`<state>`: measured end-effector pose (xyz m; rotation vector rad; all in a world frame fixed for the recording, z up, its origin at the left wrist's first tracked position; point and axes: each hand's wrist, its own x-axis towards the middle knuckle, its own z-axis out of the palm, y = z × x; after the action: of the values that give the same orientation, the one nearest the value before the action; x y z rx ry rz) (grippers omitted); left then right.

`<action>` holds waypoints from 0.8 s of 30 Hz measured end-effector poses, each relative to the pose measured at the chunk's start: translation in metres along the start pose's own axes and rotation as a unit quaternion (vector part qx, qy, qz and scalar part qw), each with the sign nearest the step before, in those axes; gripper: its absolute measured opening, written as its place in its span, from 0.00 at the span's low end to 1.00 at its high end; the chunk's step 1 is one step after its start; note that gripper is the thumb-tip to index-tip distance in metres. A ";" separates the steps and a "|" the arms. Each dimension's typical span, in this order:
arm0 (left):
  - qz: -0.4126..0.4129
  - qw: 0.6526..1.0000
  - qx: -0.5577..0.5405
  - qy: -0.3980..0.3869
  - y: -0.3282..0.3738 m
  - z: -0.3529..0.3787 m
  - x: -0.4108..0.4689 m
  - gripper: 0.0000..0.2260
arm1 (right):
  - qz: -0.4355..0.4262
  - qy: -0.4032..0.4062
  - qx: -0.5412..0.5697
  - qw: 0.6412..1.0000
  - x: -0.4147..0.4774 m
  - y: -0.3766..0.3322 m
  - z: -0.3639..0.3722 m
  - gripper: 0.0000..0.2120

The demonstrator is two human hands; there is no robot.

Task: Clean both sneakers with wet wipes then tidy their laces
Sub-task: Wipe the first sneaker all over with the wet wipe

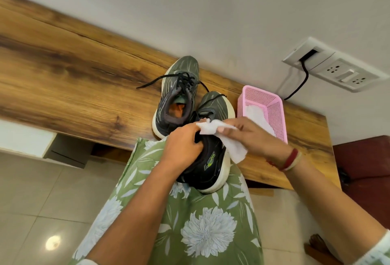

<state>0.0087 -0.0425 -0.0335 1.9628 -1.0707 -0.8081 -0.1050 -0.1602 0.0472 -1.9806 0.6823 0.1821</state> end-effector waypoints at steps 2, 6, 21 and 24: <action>0.007 1.000 0.004 0.002 -0.001 0.001 0.001 0.24 | 0.031 0.060 0.162 0.985 -0.006 -0.003 -0.015 0.12; -0.001 1.000 -0.009 0.001 -0.003 0.001 0.003 0.26 | 0.035 0.242 0.333 0.911 -0.003 0.017 -0.040 0.11; 0.000 1.000 -0.010 0.016 -0.004 0.003 0.003 0.26 | -0.104 0.164 -0.133 0.972 -0.025 0.043 0.038 0.18; -0.001 1.000 -0.007 0.013 -0.004 0.003 0.004 0.26 | -0.063 0.144 -0.228 0.961 -0.014 0.053 0.025 0.20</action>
<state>0.0093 -0.0454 -0.0391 1.9589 -1.0446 -0.7868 -0.1405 -0.1519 -0.0002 -2.5182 0.7436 -0.0333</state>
